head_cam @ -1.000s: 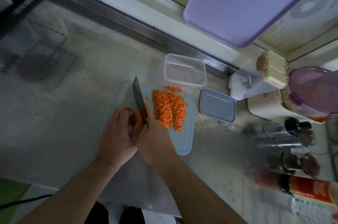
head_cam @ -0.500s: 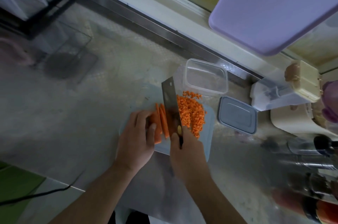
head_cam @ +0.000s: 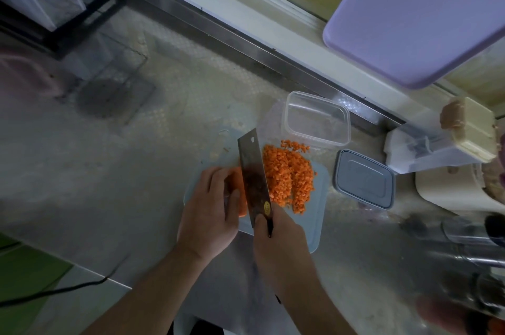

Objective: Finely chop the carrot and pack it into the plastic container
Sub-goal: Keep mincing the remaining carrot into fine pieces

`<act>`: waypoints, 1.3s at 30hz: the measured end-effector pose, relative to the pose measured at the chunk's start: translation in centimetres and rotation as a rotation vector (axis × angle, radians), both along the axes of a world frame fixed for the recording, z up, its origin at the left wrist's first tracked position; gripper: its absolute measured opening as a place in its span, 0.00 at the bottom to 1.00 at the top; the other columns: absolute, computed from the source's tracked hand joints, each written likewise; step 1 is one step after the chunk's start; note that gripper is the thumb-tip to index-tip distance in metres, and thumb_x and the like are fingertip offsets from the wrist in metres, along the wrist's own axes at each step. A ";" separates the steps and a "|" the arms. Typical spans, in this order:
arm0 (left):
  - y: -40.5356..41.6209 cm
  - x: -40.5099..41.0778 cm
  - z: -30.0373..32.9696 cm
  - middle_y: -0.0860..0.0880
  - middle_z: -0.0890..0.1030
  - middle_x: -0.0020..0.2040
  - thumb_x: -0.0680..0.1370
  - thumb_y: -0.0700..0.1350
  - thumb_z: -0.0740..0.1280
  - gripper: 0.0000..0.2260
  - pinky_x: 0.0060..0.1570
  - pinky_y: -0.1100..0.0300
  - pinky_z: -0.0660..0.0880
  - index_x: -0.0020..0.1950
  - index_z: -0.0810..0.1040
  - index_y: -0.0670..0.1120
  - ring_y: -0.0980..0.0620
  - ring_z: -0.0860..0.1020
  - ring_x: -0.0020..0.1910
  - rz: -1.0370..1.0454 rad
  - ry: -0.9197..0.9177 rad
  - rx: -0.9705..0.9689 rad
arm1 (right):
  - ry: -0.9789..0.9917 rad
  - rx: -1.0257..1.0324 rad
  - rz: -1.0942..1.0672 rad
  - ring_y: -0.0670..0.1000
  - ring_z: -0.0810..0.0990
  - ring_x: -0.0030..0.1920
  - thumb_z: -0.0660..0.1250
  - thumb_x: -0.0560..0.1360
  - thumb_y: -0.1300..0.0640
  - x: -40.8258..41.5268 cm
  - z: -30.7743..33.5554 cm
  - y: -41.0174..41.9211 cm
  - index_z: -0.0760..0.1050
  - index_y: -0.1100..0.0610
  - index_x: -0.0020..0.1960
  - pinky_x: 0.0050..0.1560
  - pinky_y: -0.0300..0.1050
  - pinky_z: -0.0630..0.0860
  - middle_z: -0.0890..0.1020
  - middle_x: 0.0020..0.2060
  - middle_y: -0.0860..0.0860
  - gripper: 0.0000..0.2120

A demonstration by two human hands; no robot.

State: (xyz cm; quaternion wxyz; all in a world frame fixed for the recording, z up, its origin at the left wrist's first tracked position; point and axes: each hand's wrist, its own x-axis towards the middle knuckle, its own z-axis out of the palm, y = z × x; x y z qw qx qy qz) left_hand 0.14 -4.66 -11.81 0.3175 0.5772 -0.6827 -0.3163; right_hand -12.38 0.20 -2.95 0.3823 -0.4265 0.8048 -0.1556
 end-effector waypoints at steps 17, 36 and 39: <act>0.1 0.1 0.0 0.57 0.72 0.64 0.83 0.48 0.61 0.15 0.45 0.64 0.74 0.71 0.73 0.52 0.59 0.76 0.55 -0.004 0.009 -0.019 | 0.010 0.033 -0.008 0.45 0.72 0.31 0.57 0.83 0.54 0.8 0.5 0.6 0.69 0.50 0.41 0.31 0.37 0.65 0.74 0.32 0.48 0.11; -0.1 0.1 -0.1 0.55 0.73 0.60 0.82 0.43 0.67 0.10 0.40 0.76 0.66 0.64 0.76 0.47 0.58 0.76 0.52 0.011 -0.005 -0.035 | 0.030 0.038 -0.012 0.44 0.74 0.31 0.58 0.83 0.54 1.2 0.9 0.8 0.70 0.52 0.42 0.32 0.39 0.68 0.77 0.32 0.49 0.11; -0.1 0.1 -0.2 0.55 0.72 0.60 0.83 0.43 0.67 0.10 0.42 0.69 0.69 0.64 0.76 0.47 0.57 0.77 0.52 0.004 -0.001 -0.041 | 0.052 0.046 0.004 0.45 0.73 0.32 0.57 0.83 0.54 1.3 0.9 0.6 0.69 0.51 0.42 0.32 0.37 0.67 0.76 0.33 0.48 0.11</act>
